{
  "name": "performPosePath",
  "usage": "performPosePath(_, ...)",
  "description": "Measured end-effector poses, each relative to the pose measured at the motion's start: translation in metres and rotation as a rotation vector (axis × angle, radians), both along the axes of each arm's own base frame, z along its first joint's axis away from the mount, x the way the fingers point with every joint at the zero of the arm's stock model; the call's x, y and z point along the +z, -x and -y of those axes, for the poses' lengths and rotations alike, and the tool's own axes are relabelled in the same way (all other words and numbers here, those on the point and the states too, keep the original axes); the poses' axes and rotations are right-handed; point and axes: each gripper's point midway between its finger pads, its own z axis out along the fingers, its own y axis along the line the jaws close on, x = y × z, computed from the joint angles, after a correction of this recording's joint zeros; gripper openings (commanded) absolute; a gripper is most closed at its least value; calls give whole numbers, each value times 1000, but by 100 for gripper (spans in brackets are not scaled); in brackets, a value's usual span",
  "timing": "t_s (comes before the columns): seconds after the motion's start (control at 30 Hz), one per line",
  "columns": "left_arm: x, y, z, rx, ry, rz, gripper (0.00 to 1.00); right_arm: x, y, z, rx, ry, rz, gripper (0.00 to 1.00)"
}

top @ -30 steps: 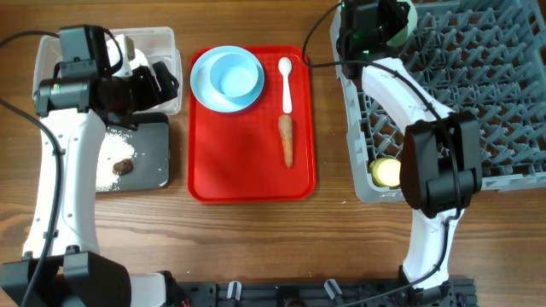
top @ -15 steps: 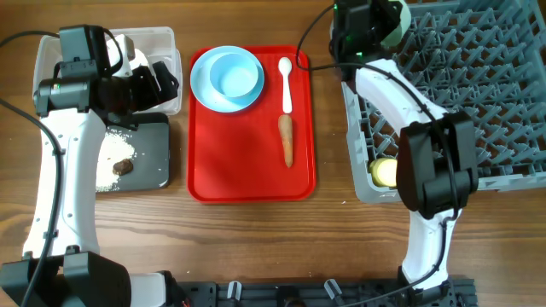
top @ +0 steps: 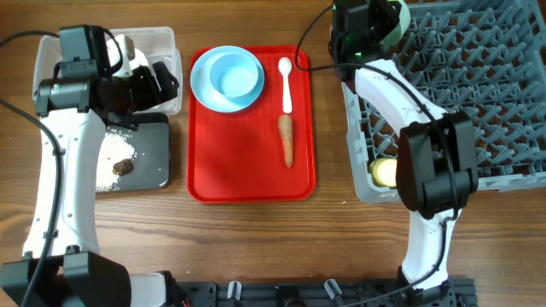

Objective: Sort waste into correct bins and load items into the dishwasher rack
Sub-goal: 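Carry the green bowl right and set it upright in the dish rack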

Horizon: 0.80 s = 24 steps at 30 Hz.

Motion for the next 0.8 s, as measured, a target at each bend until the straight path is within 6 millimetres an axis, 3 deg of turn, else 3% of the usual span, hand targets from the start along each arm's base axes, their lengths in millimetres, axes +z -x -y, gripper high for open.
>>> performPosePath(0.27, 0, 0, 0, 0, 0, 0, 100, -20, -4, 0, -2, -7, -16, 4)
performPosePath(0.53, 0, 0, 0, 0, 0, 0, 100, -19, -4, -1, -11, -19, 6, 6)
performPosePath(0.57, 0, 0, 0, 0, 0, 0, 100, -19, -3, -2, -12, -18, 6, 20)
performPosePath(0.6, 0, 0, 0, 0, 0, 0, 100, -19, -2, -4, -16, -14, 5, 24)
performPosePath(0.67, 0, 0, 0, 0, 0, 0, 100, -19, 0, -7, -23, -8, 8, 50)
performPosePath(0.73, 0, 0, 0, 0, 0, 0, 100, -18, 2, -12, -25, -7, 13, 66)
performPosePath(0.77, 0, 0, 0, 0, 0, 0, 100, -18, 3, -17, -20, 0, 9, 78)
performPosePath(0.8, 0, 0, 0, 0, 0, 0, 100, -18, 3, -21, -15, 1, 9, 98)
